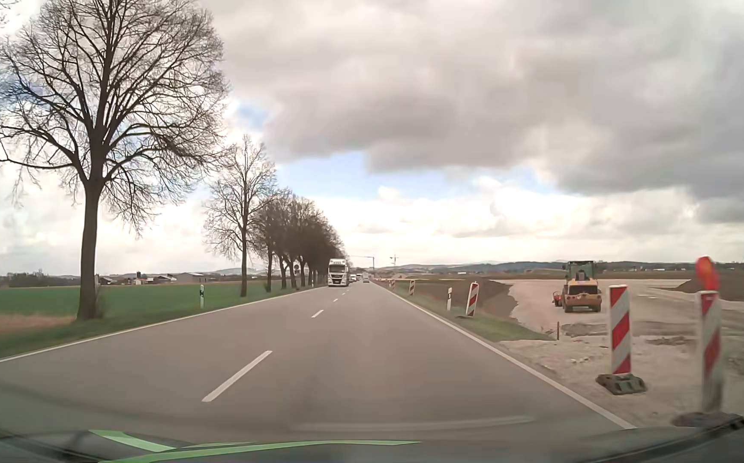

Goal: Follow the waypoints while adhering to traffic rules and regulations

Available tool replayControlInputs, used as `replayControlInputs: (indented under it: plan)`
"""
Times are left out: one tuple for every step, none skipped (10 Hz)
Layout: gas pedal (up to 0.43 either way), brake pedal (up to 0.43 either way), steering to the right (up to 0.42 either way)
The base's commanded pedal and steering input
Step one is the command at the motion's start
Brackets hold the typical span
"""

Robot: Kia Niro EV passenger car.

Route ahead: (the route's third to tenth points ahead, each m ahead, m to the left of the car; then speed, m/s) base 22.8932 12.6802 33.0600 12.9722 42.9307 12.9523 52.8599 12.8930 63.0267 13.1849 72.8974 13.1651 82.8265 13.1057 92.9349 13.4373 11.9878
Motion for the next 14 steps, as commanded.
replayControlInputs:
  plan:
    - [0.087,0.0,0.0]
    - [0.087,0.0,0.0]
    - [0.087,0.0,0.0]
    - [0.087,0.0,-0.001]
    - [0.087,0.0,-0.001]
    - [0.087,0.0,-0.001]
    - [0.087,0.0,-0.001]
    - [0.087,0.0,-0.001]
    - [0.087,0.0,-0.001]
    - [0.087,0.0,-0.001]
    - [0.087,0.0,-0.001]
    - [0.087,0.0,-0.001]
    - [0.079,0.0,-0.001]
    - [0.079,0.0,-0.002]
